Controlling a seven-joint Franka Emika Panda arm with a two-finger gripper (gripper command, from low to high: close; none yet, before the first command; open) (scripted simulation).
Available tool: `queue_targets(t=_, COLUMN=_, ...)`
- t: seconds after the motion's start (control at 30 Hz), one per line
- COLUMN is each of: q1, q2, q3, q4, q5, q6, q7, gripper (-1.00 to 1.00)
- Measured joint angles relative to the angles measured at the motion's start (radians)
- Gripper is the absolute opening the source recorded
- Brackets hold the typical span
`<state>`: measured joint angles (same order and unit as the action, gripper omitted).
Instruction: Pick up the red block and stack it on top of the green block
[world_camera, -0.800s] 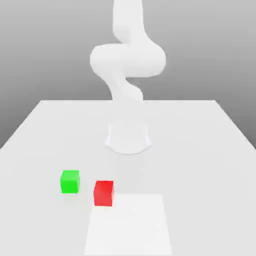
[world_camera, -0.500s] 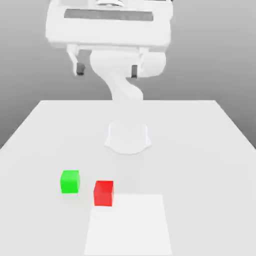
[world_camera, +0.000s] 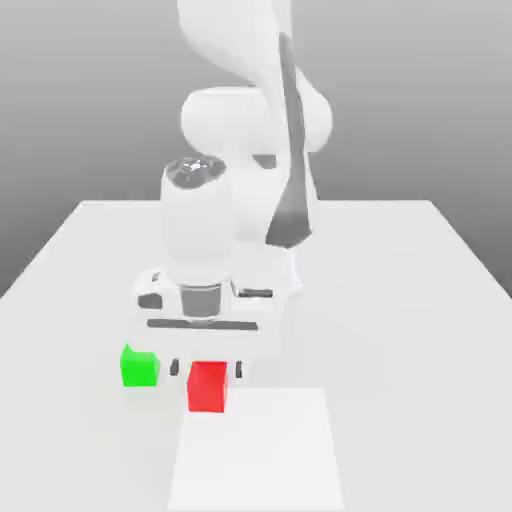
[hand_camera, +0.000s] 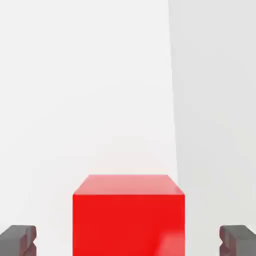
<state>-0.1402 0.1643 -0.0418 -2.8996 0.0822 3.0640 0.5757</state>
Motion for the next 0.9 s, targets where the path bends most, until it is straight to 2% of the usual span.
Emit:
queue_targets(t=0.23, q1=-0.007, q2=0.007, q3=0.007, q4=0.001, q5=-0.002, q6=0.006, q7=0.002, gripper=-1.0)
queue_targets(t=0.5, q1=-0.013, q2=-0.254, q3=-0.021, q4=-0.037, q5=-0.101, q6=-0.217, q7=0.078, gripper=-1.0)
queue_targets(t=0.83, q1=-0.328, q2=-0.471, q3=-0.076, q4=-0.094, q5=-0.166, q6=-0.376, q7=0.494, gripper=-1.0)
queue_targets(t=0.9, q1=-0.356, q2=-0.451, q3=-0.082, q4=-0.098, q5=-0.166, q6=-0.353, q7=0.532, gripper=-1.0)
